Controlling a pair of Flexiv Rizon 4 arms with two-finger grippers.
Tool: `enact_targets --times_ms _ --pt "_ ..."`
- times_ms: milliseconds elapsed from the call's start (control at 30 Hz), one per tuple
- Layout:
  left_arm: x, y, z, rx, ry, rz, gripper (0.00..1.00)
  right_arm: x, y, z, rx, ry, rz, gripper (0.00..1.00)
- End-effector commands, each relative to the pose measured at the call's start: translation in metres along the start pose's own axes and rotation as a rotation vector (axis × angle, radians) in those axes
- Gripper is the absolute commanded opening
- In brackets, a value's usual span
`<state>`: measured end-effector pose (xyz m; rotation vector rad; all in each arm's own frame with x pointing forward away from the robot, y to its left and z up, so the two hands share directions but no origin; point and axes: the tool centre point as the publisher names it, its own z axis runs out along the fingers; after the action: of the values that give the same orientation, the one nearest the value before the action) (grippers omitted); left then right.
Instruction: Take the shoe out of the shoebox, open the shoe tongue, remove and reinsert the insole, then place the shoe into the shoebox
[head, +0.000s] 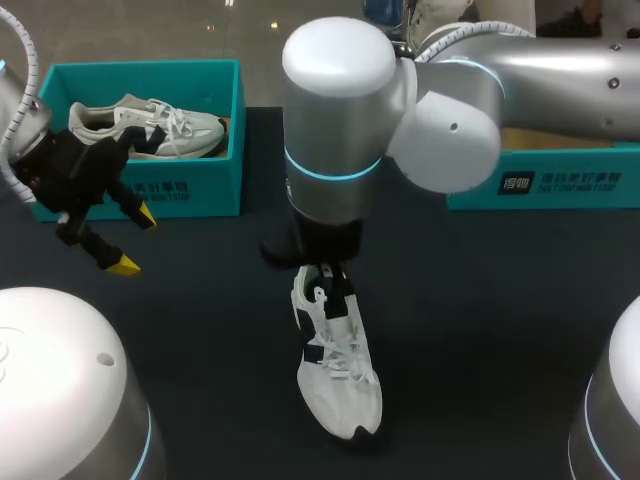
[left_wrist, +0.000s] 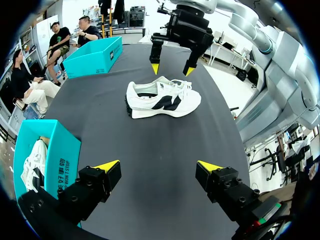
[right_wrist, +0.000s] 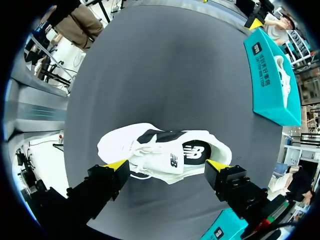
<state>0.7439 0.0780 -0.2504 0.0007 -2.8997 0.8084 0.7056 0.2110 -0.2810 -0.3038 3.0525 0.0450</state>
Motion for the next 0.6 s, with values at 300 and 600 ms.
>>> enact_targets --times_ms 300,600 --pt "0.000 0.000 0.000 -0.002 0.001 0.000 1.00 -0.052 0.007 0.002 0.020 0.001 -0.065 1.00" --pt "0.000 0.000 0.000 -0.002 0.001 0.000 1.00 -0.080 -0.004 0.001 0.052 -0.014 -0.060 1.00"
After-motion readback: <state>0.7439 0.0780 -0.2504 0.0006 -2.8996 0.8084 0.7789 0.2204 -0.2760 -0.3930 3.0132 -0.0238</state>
